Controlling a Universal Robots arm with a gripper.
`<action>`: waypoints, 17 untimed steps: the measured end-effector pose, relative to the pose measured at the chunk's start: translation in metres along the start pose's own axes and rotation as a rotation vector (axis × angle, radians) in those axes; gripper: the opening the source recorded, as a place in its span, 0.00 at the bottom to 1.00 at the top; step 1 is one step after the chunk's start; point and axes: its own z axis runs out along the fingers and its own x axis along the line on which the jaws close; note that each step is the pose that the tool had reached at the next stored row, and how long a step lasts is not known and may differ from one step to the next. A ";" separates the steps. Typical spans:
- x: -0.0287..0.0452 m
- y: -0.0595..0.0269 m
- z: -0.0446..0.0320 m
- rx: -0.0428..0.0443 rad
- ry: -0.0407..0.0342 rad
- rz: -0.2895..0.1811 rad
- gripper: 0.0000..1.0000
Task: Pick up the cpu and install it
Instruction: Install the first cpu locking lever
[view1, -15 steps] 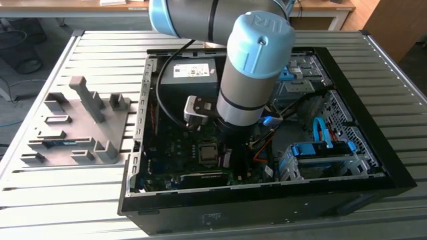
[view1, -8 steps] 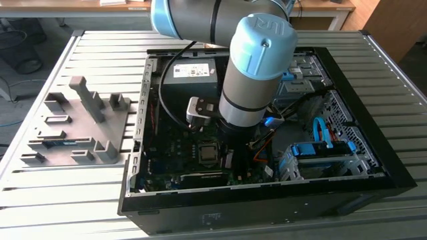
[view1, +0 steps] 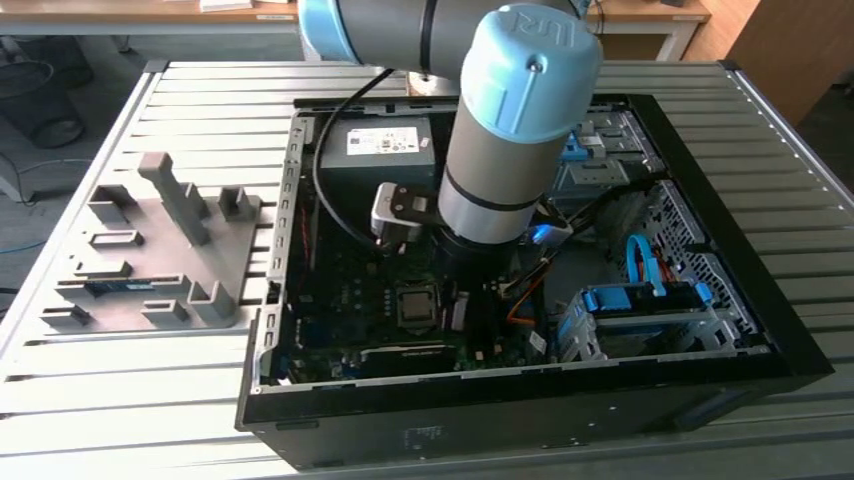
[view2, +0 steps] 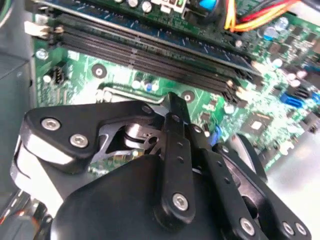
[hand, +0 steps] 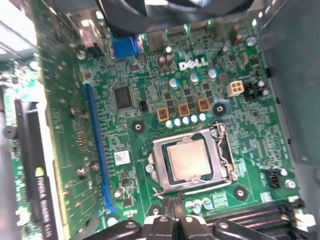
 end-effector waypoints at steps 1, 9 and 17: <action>0.0001 0.0004 -0.0043 0.0000 0.0002 0.000 0.10; 0.0010 0.0036 -0.0405 -0.0001 0.0004 0.000 0.10; 0.0012 0.0043 -0.0480 -0.0001 0.0002 0.000 0.10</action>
